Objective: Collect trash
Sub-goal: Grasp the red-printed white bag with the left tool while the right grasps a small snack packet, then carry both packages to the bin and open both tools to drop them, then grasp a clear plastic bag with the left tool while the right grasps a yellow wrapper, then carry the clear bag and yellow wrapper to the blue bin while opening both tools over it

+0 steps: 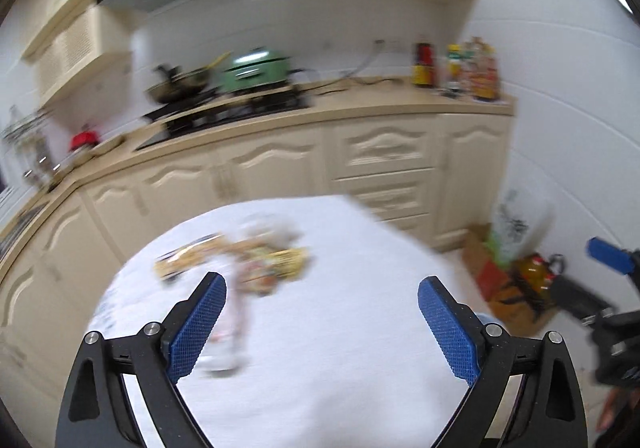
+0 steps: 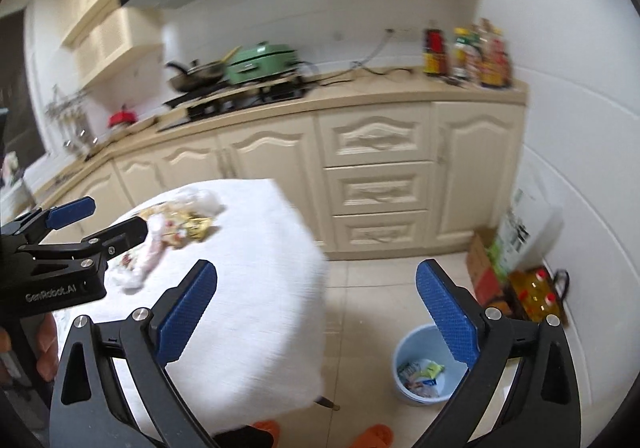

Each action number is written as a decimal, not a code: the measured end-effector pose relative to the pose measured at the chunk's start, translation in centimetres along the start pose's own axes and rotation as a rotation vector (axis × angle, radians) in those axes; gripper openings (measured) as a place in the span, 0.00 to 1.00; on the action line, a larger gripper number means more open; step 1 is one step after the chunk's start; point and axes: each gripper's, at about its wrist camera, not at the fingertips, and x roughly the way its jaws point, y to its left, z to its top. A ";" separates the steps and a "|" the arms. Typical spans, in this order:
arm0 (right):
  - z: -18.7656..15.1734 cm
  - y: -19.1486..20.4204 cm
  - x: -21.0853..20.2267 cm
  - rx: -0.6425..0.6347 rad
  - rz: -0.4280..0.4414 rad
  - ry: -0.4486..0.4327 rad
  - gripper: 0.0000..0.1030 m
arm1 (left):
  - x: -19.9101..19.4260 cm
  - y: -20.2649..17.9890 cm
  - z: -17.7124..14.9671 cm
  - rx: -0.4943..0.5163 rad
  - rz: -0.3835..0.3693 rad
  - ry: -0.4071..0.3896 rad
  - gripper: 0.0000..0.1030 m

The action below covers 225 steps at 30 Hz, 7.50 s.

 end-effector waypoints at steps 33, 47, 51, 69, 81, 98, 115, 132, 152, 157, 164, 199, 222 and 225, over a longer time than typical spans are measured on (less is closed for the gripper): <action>2.5 16.6 22.5 -0.161 0.152 0.277 0.99 | 16.4 18.2 -7.6 -0.082 -0.084 0.317 0.72; 2.0 18.9 24.6 -0.224 0.079 0.229 0.78 | 8.2 20.2 -5.3 -0.233 0.046 0.223 0.71; 1.6 19.1 26.2 -0.217 0.117 0.293 0.56 | 7.8 19.3 -5.2 -0.255 0.045 0.228 0.71; -1.2 5.8 15.3 0.048 0.282 0.207 0.28 | 2.7 5.8 -0.7 -0.104 -0.094 0.167 0.70; -5.1 -13.5 5.5 0.275 0.028 0.111 0.28 | 7.5 -15.9 3.9 0.135 -0.342 0.245 0.71; -12.0 -28.7 10.2 0.484 -0.141 0.217 0.28 | 23.9 -34.1 6.2 0.287 -0.409 0.445 0.77; -13.6 -30.7 15.1 0.522 -0.156 0.255 0.34 | 22.2 -33.6 5.3 0.209 -0.289 0.366 0.92; -4.4 -17.6 4.1 0.309 -0.092 0.079 0.72 | 4.0 -16.8 5.7 0.076 -0.307 0.114 0.95; 3.3 6.2 9.1 -0.084 0.057 0.111 0.92 | 2.0 10.7 -4.5 -0.199 0.023 0.199 0.97; 2.9 8.7 13.6 -0.123 0.071 0.174 0.92 | 6.6 13.3 -6.4 -0.285 -0.035 0.327 0.87; 2.6 11.5 19.8 -0.176 0.087 0.257 0.92 | 9.1 15.6 -7.0 -0.286 -0.047 0.382 0.75; 0.8 8.8 18.9 0.001 0.343 0.264 0.23 | 4.8 12.2 -5.2 -0.323 -0.119 0.194 0.20; -3.9 -15.9 5.6 0.305 0.060 0.071 0.23 | 7.9 -18.0 3.5 0.066 -0.405 0.222 0.20; -5.4 -19.7 5.5 0.353 -0.011 0.079 0.23 | 11.2 -22.7 3.9 0.121 -0.428 0.267 0.20</action>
